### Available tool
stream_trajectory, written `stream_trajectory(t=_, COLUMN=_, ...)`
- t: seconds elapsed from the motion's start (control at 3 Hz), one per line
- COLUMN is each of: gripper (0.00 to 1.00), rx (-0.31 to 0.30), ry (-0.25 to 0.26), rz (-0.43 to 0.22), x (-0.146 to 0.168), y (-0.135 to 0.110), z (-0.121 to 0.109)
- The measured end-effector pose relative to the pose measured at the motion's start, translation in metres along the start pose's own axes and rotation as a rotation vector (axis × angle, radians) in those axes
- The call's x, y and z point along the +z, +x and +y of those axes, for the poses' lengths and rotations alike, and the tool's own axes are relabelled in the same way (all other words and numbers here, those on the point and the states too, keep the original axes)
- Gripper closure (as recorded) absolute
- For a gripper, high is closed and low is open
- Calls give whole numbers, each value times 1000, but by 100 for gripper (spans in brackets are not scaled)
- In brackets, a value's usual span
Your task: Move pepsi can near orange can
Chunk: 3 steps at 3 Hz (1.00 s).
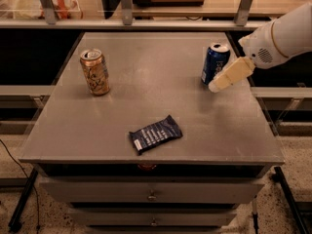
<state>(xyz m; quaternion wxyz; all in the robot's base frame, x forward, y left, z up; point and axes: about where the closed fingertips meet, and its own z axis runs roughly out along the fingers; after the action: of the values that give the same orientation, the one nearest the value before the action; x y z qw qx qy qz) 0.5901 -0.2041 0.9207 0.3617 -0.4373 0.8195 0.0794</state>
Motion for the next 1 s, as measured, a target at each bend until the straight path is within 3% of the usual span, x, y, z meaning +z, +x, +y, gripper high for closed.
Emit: stream_trajectory(t=1.0, gripper=0, rx=92, ry=-16, rz=-83, x=67, y=1, z=-22)
